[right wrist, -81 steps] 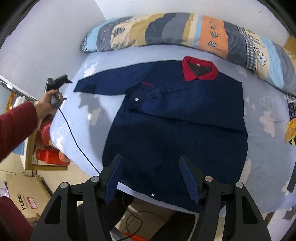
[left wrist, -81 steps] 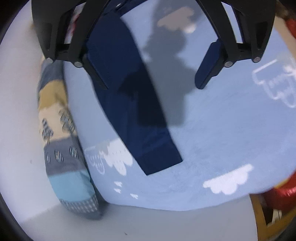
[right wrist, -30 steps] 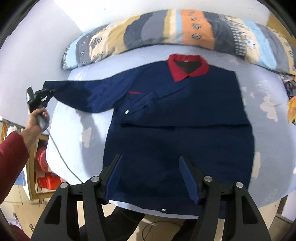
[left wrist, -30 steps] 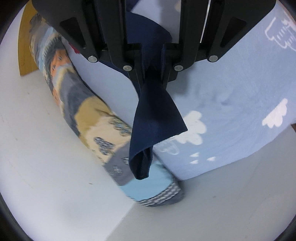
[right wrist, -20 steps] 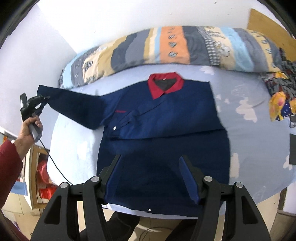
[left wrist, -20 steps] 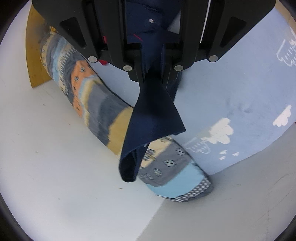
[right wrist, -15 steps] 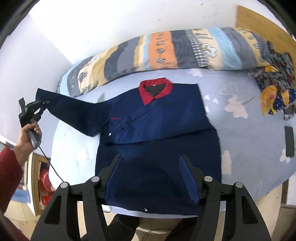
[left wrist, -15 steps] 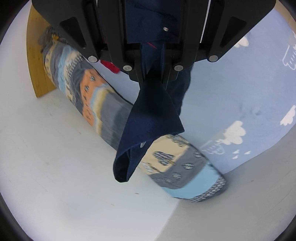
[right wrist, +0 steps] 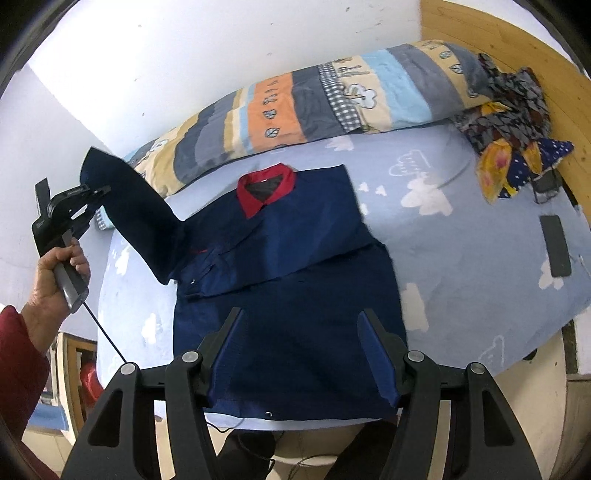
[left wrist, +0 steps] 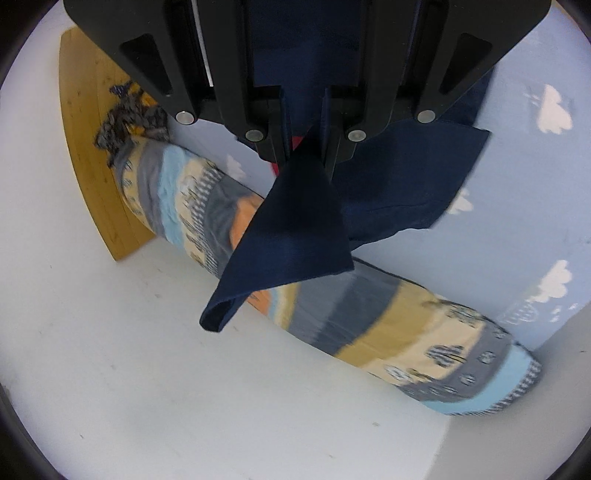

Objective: Fold large clothes
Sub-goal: 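Lift the sleeve with the left tool and fold it across the jacket body, then open the left tool, releasing the sleeve onto the jacket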

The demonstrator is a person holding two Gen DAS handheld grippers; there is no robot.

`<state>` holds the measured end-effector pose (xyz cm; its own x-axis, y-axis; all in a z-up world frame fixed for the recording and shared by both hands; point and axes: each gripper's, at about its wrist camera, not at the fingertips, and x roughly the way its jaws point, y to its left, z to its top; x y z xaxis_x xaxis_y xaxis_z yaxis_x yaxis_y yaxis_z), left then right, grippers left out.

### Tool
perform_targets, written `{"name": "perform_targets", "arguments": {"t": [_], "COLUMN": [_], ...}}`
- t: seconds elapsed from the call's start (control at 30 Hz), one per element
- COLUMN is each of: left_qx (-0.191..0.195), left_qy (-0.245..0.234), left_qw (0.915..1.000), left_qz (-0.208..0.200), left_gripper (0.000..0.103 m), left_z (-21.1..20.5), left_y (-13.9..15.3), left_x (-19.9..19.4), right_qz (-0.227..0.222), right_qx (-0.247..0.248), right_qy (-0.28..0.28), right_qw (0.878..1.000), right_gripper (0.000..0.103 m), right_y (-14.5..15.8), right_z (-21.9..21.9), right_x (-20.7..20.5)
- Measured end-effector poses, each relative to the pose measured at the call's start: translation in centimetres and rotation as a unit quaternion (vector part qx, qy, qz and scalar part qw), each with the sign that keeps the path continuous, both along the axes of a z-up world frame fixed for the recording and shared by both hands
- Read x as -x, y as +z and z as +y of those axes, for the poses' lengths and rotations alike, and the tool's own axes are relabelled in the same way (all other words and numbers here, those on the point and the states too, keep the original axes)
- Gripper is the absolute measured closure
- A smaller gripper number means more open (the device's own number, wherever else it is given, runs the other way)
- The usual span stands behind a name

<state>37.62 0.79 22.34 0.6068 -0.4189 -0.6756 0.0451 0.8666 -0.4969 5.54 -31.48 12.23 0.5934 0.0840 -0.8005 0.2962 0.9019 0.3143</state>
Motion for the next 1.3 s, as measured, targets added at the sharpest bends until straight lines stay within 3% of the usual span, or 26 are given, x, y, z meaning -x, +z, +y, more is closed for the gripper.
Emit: {"name": "perform_targets", "arguments": {"t": [0.2,0.53,0.73,1.0,1.1,1.13,1.17,1.23,1.3], "left_qx": [-0.006,-0.066,-0.1,-0.128,-0.142,-0.143,-0.142,-0.128,-0.115], "left_qy": [-0.033,-0.094,-0.114,-0.128,-0.121,-0.12,-0.12,-0.126,-0.13], "left_qw": [0.9993,0.9918,0.9844,0.9784,0.9767,0.9756,0.9743,0.9689,0.9673], "left_qz": [0.018,0.057,0.089,0.1,0.106,0.116,0.127,0.171,0.186], "left_gripper": [0.093,0.093,0.093,0.093,0.084,0.069,0.047,0.042,0.042], "left_z": [-6.1,-17.0,-21.1,-25.6,-27.1,-27.7,-27.9,-28.4,-28.4], "left_y": [-2.1,-8.8,-13.6,-16.2,-17.0,-17.3,-17.6,-18.0,-17.3], "left_x": [0.0,1.5,2.0,2.8,2.6,2.4,2.2,2.1,2.7], "right_qz": [0.005,0.03,0.049,0.065,0.068,0.067,0.064,0.062,0.064], "right_qx": [-0.009,-0.019,-0.023,-0.045,-0.044,-0.043,-0.041,-0.035,-0.032], "right_qy": [-0.024,-0.062,-0.082,-0.095,-0.085,-0.083,-0.08,-0.075,-0.07], "right_qw": [1.0,0.997,0.995,0.992,0.993,0.993,0.994,0.995,0.995], "right_gripper": [0.039,0.039,0.039,0.039,0.039,0.039,0.039,0.038,0.038], "right_y": [-0.7,-3.0,-4.7,-7.3,-7.5,-7.4,-7.1,-6.7,-6.3], "right_z": [-1.9,-5.0,-6.3,-8.0,-9.2,-9.6,-10.2,-10.9,-11.9], "right_x": [2.0,5.6,7.7,10.5,11.0,11.2,11.4,11.6,11.9]}}
